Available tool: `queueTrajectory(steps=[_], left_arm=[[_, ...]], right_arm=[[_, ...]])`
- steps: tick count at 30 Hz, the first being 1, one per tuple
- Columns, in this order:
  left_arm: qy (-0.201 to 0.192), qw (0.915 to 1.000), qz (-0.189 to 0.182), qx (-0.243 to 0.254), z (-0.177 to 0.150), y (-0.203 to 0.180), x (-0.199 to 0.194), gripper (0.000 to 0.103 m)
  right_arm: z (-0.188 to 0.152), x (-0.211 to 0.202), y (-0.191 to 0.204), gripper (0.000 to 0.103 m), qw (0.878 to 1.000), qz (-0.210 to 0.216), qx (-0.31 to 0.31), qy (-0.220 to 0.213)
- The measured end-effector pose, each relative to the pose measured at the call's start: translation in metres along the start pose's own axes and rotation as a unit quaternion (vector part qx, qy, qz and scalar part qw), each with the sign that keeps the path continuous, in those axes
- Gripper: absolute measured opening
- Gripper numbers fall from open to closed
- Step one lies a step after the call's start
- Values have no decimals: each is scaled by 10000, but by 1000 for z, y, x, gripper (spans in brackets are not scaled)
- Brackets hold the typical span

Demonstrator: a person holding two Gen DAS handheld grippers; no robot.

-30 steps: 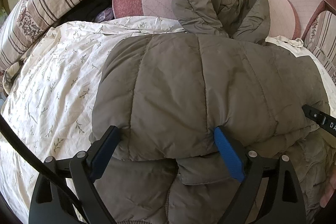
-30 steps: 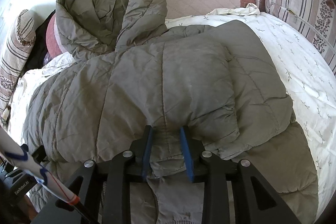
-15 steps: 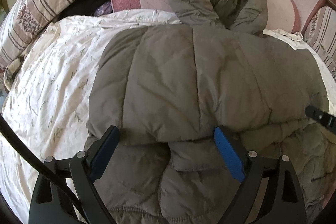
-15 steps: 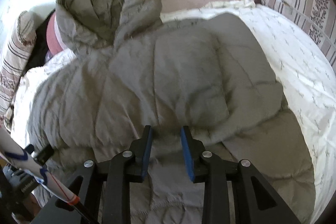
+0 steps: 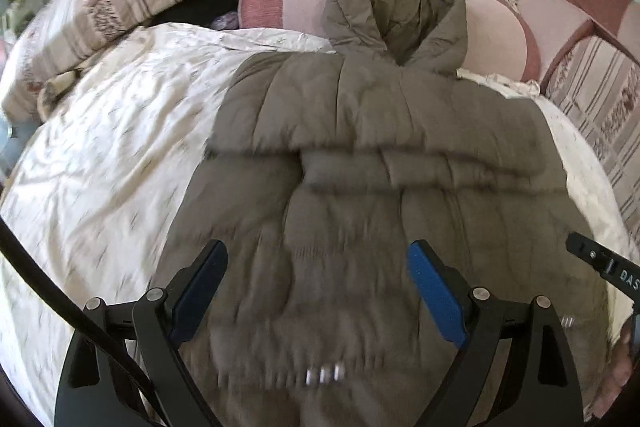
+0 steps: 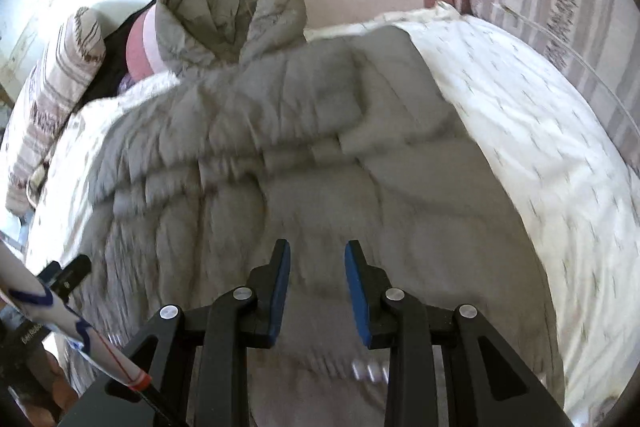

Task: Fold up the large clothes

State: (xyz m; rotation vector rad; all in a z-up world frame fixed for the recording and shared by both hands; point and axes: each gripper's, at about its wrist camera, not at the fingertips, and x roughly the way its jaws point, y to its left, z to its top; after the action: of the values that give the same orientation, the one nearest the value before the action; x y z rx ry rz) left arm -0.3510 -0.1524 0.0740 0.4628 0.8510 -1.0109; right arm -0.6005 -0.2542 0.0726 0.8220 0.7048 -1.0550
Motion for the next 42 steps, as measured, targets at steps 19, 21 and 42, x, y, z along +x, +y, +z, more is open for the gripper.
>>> queueTrajectory(steps=[19,21,42], left_arm=[[452,9982,394,-16,-125,-23,-11,102],[401,9983,433,-5,-127,-24,-11,102],[-146,9977,665,48,-138,-31,-15,103]], right_arm=[[-113,-11,-14,44,9979,-449,-454,82],[-115,-12,-16,45,9981,-433,-429,51],[-139,-16,-6,56,9900,-715,-907,-807]])
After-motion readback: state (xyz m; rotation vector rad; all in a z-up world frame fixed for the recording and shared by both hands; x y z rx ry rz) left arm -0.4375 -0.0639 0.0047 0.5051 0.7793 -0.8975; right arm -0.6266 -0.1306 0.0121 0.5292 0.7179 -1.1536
